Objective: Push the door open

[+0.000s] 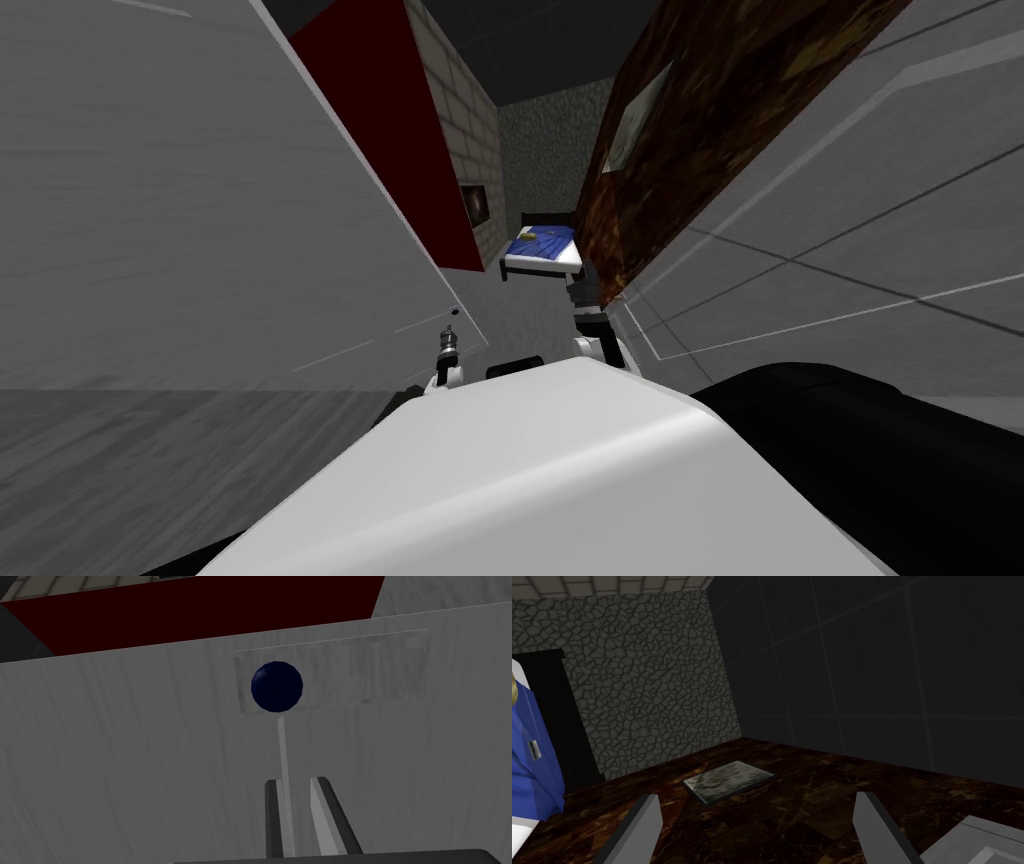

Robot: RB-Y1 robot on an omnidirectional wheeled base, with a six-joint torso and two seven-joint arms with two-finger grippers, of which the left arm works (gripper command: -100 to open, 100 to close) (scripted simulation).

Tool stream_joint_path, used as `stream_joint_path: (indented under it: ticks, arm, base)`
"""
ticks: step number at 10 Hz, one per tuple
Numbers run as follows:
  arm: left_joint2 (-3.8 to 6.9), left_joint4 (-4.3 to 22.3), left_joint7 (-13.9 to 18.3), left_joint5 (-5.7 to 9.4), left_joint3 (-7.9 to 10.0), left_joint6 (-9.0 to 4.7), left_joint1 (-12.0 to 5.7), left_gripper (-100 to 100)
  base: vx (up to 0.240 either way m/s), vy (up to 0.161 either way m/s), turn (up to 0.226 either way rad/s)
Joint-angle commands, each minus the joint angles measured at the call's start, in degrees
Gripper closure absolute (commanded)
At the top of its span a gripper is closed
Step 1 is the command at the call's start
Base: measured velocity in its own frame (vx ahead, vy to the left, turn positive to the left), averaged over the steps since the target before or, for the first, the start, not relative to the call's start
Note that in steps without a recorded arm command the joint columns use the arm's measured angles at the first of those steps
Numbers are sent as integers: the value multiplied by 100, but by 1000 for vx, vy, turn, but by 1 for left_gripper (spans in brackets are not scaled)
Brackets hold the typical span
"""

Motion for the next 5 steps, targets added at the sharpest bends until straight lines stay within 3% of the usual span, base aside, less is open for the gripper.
stream_joint_path:
  ticks: [1,3,4,5]
  arm:
    - [-80,-48,-24,21,32,41,5,-100]
    - [-207,-102,-50,45,69,86,10,-100]
    - [-171,-112,-41,35,54,84,20,-100]
    - [-123,-102,-54,41,80,53,34,-100]
  base:
    - [-199,-126,48]
    - [-204,-106,45]
    - [-85,-55,14]
    - [106,14,-36]
